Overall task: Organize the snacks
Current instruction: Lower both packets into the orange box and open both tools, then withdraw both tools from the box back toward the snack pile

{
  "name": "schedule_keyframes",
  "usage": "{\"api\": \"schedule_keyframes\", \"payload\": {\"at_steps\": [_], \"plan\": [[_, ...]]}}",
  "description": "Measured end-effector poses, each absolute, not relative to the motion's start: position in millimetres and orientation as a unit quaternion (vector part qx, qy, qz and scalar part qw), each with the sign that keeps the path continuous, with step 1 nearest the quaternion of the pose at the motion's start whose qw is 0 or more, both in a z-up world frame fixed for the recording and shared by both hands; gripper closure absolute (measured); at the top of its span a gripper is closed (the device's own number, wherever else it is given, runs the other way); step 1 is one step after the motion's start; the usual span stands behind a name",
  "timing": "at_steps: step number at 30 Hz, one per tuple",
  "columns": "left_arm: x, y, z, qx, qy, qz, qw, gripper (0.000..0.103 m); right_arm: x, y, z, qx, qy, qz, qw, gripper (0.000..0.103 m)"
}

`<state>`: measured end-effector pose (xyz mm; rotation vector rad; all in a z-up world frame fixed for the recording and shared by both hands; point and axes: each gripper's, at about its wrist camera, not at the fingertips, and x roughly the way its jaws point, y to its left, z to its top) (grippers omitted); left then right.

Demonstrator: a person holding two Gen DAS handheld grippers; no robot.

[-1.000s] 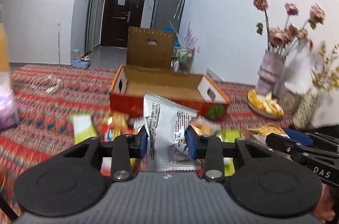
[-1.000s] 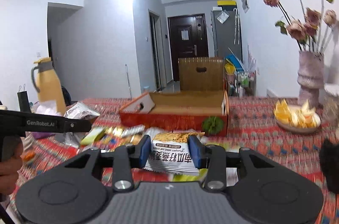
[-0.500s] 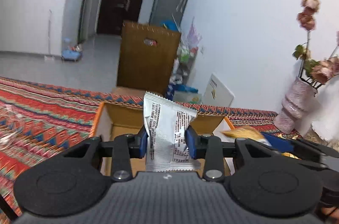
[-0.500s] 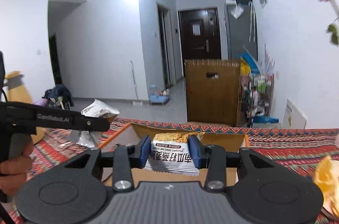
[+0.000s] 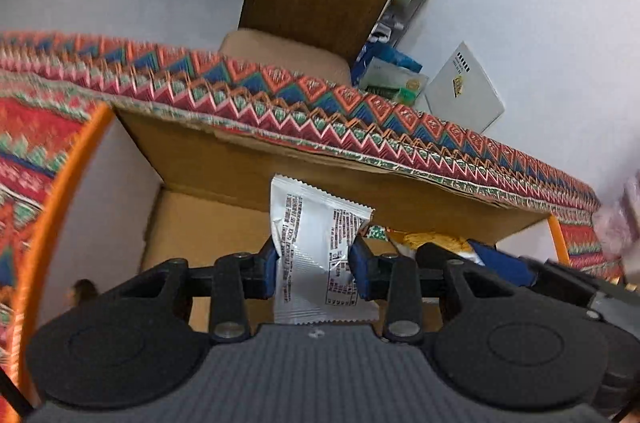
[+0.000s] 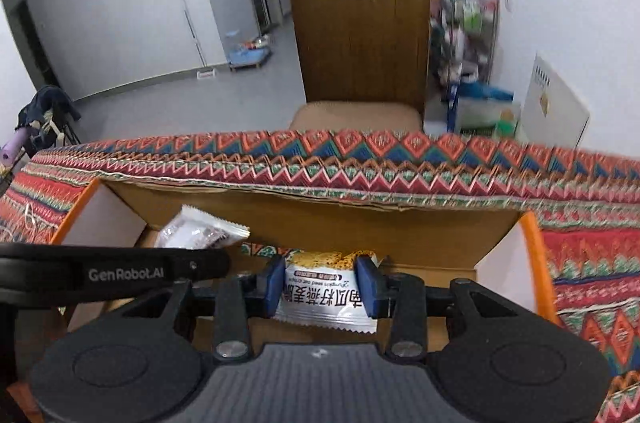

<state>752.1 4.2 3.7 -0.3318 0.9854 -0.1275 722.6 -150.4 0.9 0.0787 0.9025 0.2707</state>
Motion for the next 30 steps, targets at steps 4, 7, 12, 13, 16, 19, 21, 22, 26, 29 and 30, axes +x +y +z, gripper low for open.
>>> {"api": "schedule_keyframes", "payload": {"at_steps": [4,7,12,13,16,19,21,22,26,29,30], "plan": [[754.9,15.3,-5.0,-0.204,0.473,-0.07,0.854,0.062,741.4,-175.0,-14.8,0.165,0.47,0.156,0.853,0.059],[756.2,17.0,-1.0,-0.219,0.478,-0.082,0.847,0.053,740.7,-188.4,-20.2,0.223,0.47,0.165,0.838,0.059],[740.4,17.5,21.9,-0.202,0.466,-0.096,0.856,0.043,718.8,-187.8,8.0,0.177,0.447,0.151,0.864,0.059],[735.1,16.8,28.2,-0.199,0.462,-0.099,0.859,0.043,715.6,-188.7,14.8,0.169,0.444,0.152,0.867,0.059],[714.6,16.9,54.1,-0.181,0.448,-0.101,0.869,0.041,696.2,-186.5,40.1,0.132,0.432,0.151,0.879,0.054],[686.9,20.6,85.3,-0.165,0.432,-0.103,0.881,0.035,673.9,-188.0,67.9,0.097,0.42,0.146,0.891,0.047],[666.0,23.0,106.3,-0.144,0.422,-0.101,0.889,0.026,654.2,-192.0,88.2,0.077,0.412,0.139,0.897,0.042],[654.0,25.1,116.4,-0.132,0.417,-0.101,0.894,0.026,643.3,-196.0,99.3,0.069,0.408,0.136,0.9,0.039],[609.5,35.9,152.4,-0.101,0.391,-0.085,0.911,0.021,606.4,-212.6,135.7,0.05,0.395,0.124,0.909,0.034],[577.2,39.8,171.1,-0.089,0.38,-0.069,0.918,0.019,577.2,-220.9,155.3,0.047,0.385,0.115,0.915,0.032],[567.5,39.6,175.4,-0.085,0.377,-0.071,0.919,0.019,568.2,-222.4,160.5,0.046,0.382,0.117,0.916,0.031]]}}
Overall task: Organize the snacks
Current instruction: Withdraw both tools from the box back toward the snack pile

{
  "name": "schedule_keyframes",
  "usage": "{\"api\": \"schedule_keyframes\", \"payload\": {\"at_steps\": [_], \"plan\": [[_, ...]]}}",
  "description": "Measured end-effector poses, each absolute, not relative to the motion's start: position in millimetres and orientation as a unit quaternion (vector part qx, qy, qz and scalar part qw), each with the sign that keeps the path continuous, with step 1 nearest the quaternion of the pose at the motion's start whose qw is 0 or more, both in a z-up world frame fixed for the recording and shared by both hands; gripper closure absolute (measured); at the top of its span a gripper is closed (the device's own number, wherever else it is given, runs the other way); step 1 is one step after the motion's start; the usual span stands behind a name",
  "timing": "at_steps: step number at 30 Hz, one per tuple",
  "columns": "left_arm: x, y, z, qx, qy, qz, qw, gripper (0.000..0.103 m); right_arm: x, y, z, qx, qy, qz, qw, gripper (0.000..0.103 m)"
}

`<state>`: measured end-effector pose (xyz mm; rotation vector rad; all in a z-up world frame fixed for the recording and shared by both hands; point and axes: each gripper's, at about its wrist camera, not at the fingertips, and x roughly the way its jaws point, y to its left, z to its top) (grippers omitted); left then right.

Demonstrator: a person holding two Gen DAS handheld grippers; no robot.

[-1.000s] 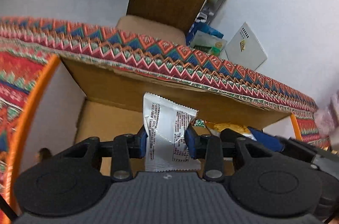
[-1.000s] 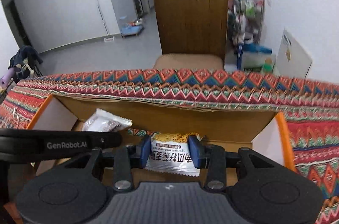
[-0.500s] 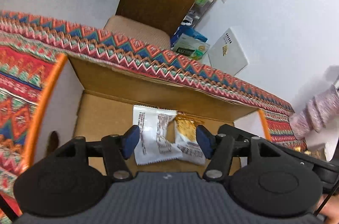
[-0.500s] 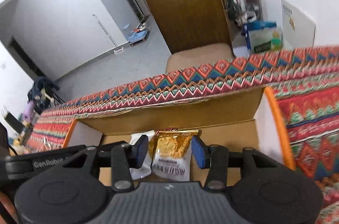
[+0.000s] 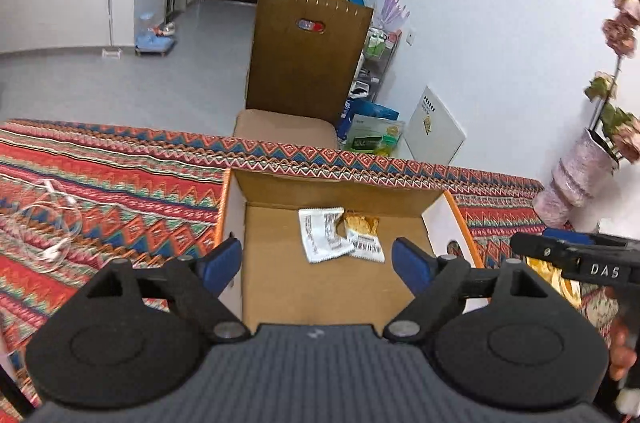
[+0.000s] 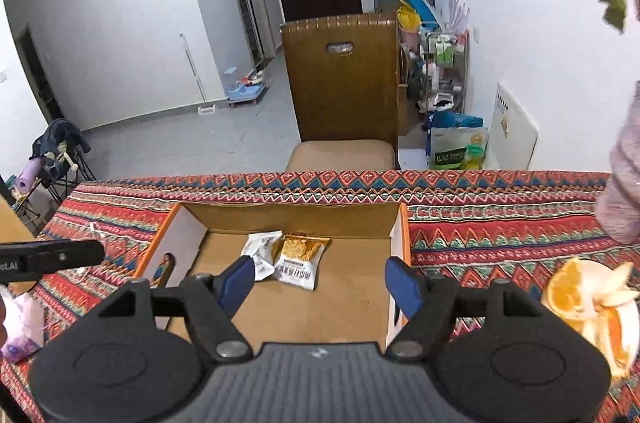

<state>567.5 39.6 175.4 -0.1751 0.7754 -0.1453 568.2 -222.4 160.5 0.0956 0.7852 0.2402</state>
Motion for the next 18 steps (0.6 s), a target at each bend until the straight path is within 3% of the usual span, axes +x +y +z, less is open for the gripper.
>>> {"api": "schedule_keyframes", "payload": {"at_steps": [5,7,13,18], "plan": [[515.4,35.3,189.0,-0.071,0.356,-0.079,0.929,0.016,526.1,-220.9,172.4,0.039,0.367,0.122,0.921,0.029],[489.8,34.7,187.9,-0.065,0.344,-0.073,0.934,0.015,503.5,-222.4,172.8,0.038,0.357,0.128,0.925,0.023],[408.5,35.5,170.8,-0.032,0.304,-0.071,0.949,0.015,426.5,-229.1,161.5,0.029,0.32,0.148,0.935,0.019],[344.1,50.2,140.0,-0.068,0.283,-0.085,0.953,0.011,364.5,-230.8,142.3,0.014,0.291,0.159,0.943,0.016]]}}
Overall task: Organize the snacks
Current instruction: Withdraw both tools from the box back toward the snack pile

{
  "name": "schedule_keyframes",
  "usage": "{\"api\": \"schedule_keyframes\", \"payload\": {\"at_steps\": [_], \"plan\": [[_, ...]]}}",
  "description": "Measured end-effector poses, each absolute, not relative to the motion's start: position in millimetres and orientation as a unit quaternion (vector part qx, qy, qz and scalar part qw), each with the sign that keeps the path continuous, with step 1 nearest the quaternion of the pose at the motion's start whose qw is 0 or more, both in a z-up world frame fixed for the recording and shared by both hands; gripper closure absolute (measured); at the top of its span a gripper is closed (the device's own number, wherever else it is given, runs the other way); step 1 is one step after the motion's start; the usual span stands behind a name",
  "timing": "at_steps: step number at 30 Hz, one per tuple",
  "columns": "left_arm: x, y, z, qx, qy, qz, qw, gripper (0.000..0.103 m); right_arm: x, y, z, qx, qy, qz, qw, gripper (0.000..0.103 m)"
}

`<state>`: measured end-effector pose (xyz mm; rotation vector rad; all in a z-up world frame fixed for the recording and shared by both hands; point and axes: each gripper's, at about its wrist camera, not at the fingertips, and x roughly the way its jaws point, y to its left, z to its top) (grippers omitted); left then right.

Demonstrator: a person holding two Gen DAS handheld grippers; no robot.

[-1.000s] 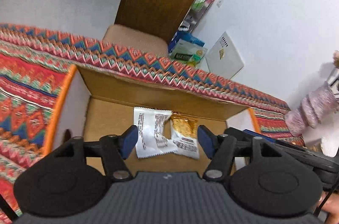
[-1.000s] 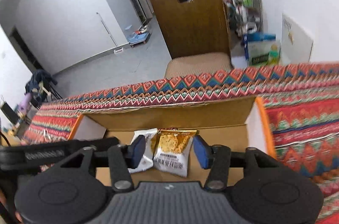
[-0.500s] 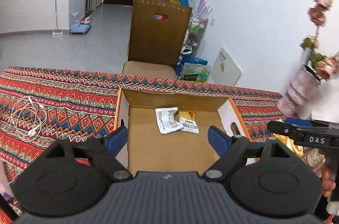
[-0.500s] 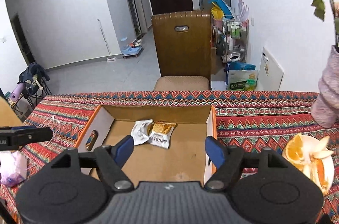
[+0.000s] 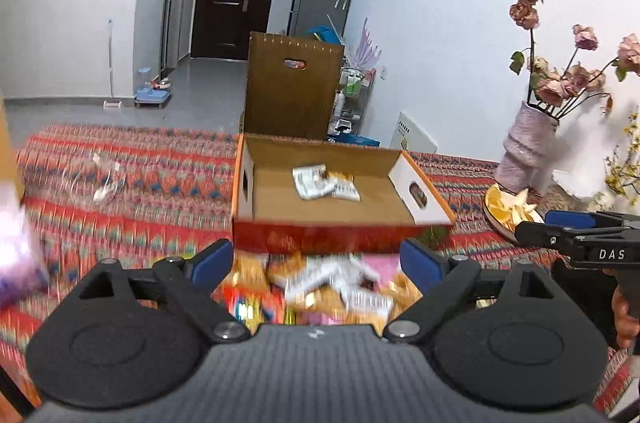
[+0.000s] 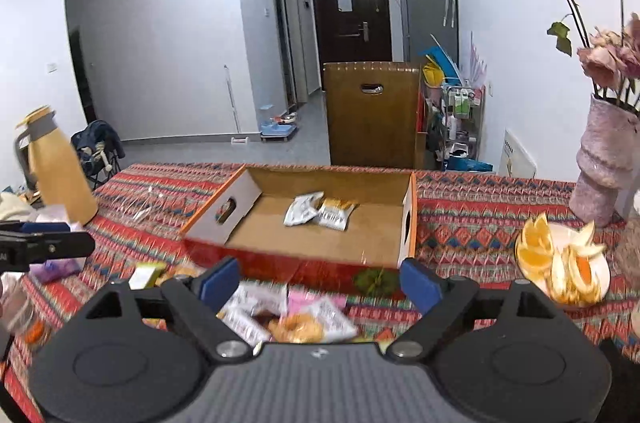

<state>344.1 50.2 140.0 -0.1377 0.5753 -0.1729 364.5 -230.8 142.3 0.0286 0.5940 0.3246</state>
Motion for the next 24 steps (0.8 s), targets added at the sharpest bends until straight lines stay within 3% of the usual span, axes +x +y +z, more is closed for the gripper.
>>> {"api": "schedule_keyframes", "payload": {"at_steps": [7,13,15,24], "plan": [[256.3,49.9,87.5,-0.02,0.218,-0.043,0.975,0.007,285.1,-227.6,103.8,0.032,0.271,0.188,0.943,0.015],[207.1,45.6,54.4,-0.027,0.23,-0.038,0.972,0.007,219.6,-217.0,66.9,0.055,0.271,0.206,0.939,0.014],[191.0,43.2,46.1,-0.025,0.224,-0.039,0.974,0.007,202.9,-211.6,54.4,0.04,0.278,0.198,0.939,0.009],[161.9,43.5,18.3,-0.021,0.261,-0.042,0.964,0.007,148.4,-203.7,30.1,-0.037,0.289,0.167,0.942,0.009]]}}
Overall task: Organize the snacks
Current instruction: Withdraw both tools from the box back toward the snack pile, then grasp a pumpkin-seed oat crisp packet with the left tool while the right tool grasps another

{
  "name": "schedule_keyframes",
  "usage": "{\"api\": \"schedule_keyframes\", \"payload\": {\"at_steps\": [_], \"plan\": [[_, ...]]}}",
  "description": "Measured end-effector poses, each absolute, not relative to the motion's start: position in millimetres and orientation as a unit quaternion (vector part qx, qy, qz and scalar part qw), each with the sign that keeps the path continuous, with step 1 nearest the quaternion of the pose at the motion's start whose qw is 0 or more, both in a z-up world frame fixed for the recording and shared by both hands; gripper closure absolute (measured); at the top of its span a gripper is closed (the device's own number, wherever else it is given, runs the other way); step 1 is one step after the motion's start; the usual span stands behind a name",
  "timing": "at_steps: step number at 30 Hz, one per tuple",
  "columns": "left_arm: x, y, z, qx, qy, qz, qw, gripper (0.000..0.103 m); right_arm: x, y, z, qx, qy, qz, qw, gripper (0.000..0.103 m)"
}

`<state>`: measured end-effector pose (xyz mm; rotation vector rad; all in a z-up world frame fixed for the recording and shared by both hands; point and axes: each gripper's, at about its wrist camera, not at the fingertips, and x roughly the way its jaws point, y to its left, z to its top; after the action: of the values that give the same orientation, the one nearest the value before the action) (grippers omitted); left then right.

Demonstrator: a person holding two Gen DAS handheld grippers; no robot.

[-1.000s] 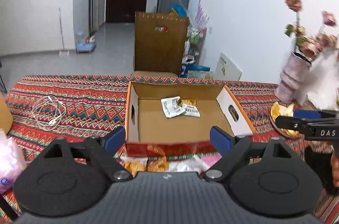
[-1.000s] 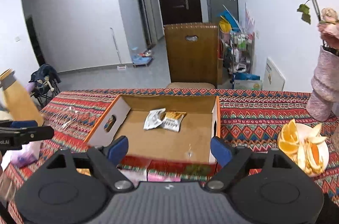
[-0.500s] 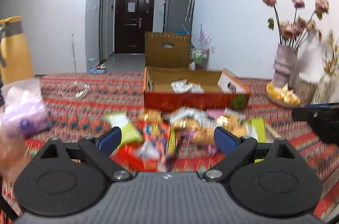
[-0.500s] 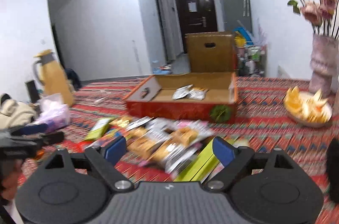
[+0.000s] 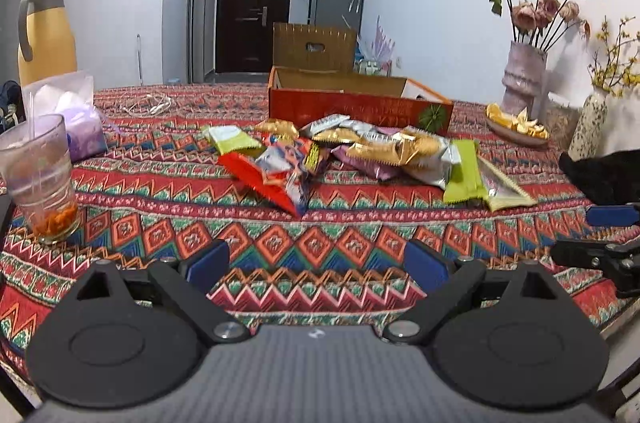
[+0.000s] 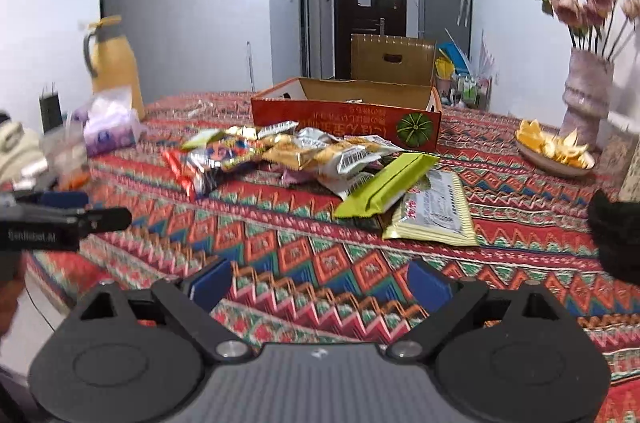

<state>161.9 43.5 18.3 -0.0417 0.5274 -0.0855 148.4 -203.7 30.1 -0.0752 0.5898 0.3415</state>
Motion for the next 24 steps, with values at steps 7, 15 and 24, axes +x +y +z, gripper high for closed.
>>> {"api": "schedule_keyframes", "payload": {"at_steps": [7,15,24], "plan": [[178.0,39.5,21.1,-0.015,0.261,-0.053,0.964,0.007,157.4,-208.3,23.1,-0.028,0.298,0.167,0.939,0.009],[217.2,28.2,21.7,-0.015,0.263,-0.077,0.961,0.007,199.6,-203.1,24.1,-0.054,0.29,0.185,0.937,0.01],[302.3,14.7,23.2,0.003,0.265,-0.131,0.955,0.019,303.3,-180.8,27.3,-0.149,0.266,0.215,0.928,0.016]]}}
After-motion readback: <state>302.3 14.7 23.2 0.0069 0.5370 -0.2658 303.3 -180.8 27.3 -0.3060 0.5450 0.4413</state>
